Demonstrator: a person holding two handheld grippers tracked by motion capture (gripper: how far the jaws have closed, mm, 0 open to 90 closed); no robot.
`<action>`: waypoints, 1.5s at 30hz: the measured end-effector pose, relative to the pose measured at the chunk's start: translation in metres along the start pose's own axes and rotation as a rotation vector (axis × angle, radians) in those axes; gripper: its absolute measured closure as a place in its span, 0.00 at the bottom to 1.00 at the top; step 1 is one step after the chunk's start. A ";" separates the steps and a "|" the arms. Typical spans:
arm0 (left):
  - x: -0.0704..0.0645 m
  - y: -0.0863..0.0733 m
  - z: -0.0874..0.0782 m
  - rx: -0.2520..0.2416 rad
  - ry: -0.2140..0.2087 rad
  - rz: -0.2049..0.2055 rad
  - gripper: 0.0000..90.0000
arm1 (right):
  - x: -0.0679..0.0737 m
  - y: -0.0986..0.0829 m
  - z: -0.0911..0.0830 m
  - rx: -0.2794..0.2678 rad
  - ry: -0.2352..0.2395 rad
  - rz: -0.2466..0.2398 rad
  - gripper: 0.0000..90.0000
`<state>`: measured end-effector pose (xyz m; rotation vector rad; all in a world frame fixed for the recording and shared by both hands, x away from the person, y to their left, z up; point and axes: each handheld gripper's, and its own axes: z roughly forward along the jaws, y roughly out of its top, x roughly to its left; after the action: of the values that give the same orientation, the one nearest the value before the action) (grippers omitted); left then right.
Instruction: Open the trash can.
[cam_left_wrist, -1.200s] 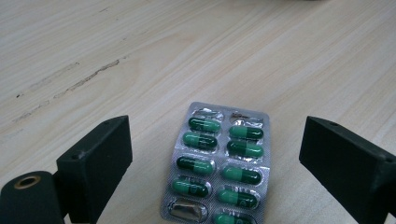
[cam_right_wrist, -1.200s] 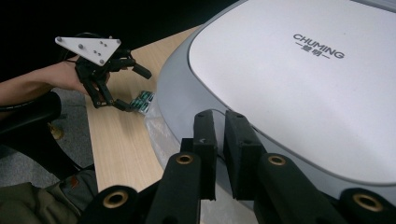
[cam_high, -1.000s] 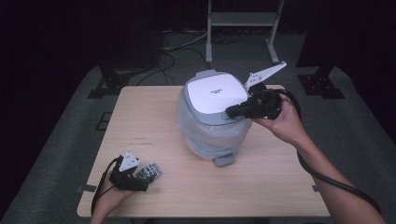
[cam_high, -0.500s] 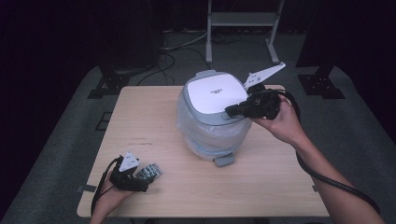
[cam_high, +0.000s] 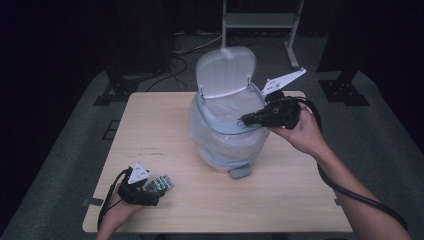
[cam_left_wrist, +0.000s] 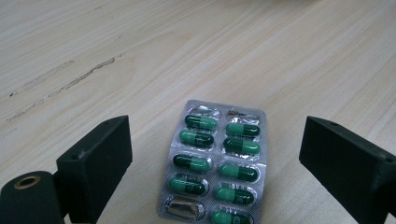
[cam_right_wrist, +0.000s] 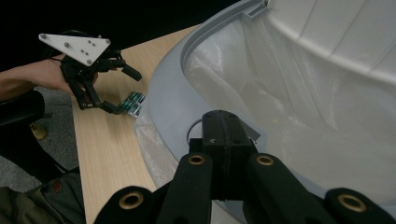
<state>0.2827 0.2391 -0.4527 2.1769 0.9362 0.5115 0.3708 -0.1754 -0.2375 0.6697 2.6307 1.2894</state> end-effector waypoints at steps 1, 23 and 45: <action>0.000 0.000 0.000 0.000 -0.001 0.001 0.09 | 0.000 0.000 0.000 0.000 0.001 -0.002 1.00; 0.000 0.000 0.001 0.004 -0.008 0.001 0.09 | 0.007 -0.011 -0.025 -0.020 -0.004 0.005 0.88; -0.002 0.000 0.002 0.007 -0.011 0.008 0.09 | -0.013 -0.077 -0.044 -0.045 -0.031 0.117 0.73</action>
<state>0.2823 0.2366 -0.4538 2.1887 0.9246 0.4998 0.3433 -0.2544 -0.2707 0.8412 2.5637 1.3528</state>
